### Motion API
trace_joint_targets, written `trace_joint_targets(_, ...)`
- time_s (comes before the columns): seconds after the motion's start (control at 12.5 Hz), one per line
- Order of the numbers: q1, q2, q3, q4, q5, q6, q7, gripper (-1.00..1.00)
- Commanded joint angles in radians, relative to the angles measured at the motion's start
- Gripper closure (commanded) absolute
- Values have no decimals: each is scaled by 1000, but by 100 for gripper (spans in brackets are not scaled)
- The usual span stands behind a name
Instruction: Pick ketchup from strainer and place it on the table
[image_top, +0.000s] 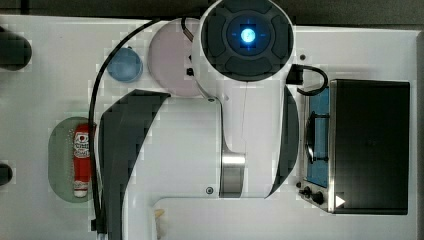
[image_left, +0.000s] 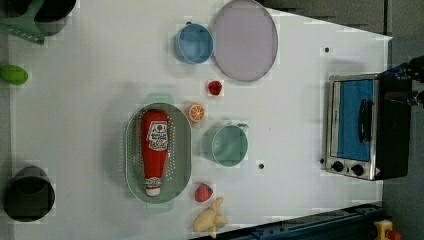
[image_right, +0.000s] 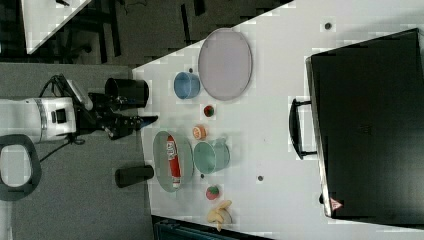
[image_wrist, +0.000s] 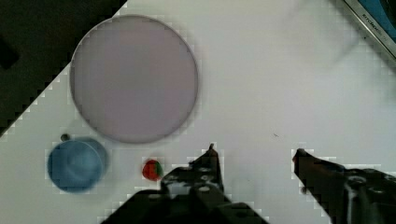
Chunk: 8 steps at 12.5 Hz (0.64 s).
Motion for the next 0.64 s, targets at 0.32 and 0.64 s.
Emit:
trace_joint_targets(0.32, -78, -206, 168, -141, 20, -106, 58, -100)
trace_joint_targets(0.64, -50, -146, 348, -141, 20, -8, 58, -100)
